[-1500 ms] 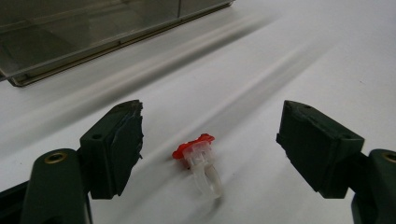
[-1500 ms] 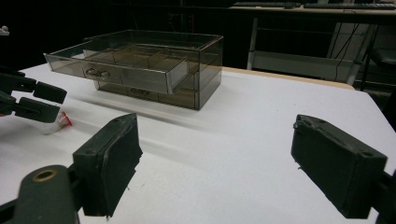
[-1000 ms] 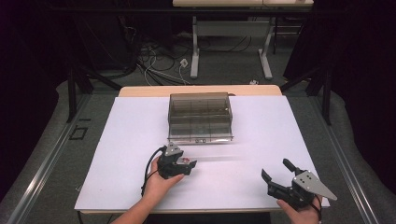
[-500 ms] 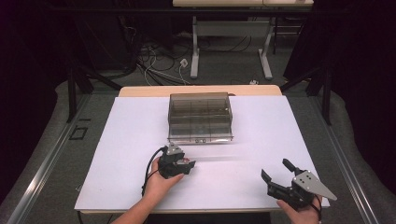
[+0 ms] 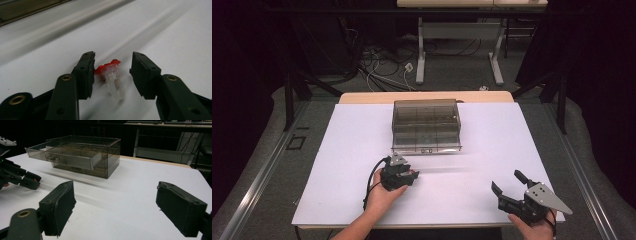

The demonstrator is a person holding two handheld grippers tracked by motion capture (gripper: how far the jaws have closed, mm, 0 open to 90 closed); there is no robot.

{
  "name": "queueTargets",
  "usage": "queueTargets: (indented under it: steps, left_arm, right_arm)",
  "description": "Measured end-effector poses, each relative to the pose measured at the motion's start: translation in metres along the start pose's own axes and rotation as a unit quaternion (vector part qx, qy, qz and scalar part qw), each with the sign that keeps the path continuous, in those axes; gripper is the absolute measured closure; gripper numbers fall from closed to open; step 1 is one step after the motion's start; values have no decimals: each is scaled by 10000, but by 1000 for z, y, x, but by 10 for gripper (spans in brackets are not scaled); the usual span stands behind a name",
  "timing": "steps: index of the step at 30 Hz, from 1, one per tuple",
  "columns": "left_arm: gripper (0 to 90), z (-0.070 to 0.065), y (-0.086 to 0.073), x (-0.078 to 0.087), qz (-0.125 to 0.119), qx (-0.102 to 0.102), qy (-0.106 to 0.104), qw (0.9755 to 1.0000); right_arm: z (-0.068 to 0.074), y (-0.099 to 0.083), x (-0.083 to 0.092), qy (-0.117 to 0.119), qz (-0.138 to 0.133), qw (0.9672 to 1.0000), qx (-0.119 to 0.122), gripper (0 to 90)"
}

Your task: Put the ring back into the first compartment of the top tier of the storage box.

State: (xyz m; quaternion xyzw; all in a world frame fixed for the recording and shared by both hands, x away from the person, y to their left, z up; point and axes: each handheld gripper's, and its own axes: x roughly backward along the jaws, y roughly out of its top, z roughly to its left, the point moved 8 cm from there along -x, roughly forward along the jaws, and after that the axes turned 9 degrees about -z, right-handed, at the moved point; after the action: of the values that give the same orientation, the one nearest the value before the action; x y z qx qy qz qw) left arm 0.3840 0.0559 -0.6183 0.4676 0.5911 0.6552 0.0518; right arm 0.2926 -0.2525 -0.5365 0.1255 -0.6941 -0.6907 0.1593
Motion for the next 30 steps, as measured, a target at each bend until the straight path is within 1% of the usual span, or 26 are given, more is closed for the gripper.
queueTargets:
  steps: [4, 5, 6, 11, 12, 23, 27, 28, 30]
  left_arm:
    - [596, 1, 0, 1, 21, -19, 14, 10000]
    - [596, 1, 0, 1, 8, -8, 2, 10000]
    - [621, 1, -1, 1, 3, -8, 18, 10000]
    - [658, 3, 0, 1, -16, -27, 36, 10000]
    - [662, 3, 0, 1, -10, -64, 46, 10000]
    - [674, 4, 0, 1, -6, -53, 43, 10000]
    - [676, 4, 0, 1, -5, -38, 37, 10000]
    - [676, 3, 0, 1, 11, 4, 36, 10000]
    - [677, 3, 0, 1, 24, 15, 37, 10000]
  right_arm:
    - [0, 0, 0, 12, -15, 10000, 6, 147]
    - [0, 0, 0, 12, -15, 10000, 6, 147]
    - [0, 0, 0, 9, -16, 10000, 0, 147]
    - [0, 0, 0, 5, -13, 10000, 3, 147]
    - [0, 0, 0, 8, -13, 10000, 4, 147]
    - [0, 0, 0, 7, -13, 10000, 2, 147]
    - [0, 0, 0, 12, -16, 10000, 9, 147]
    - [0, 0, 0, 11, -16, 10000, 11, 147]
    - [0, 0, 0, 10, -20, 10000, 2, 147]
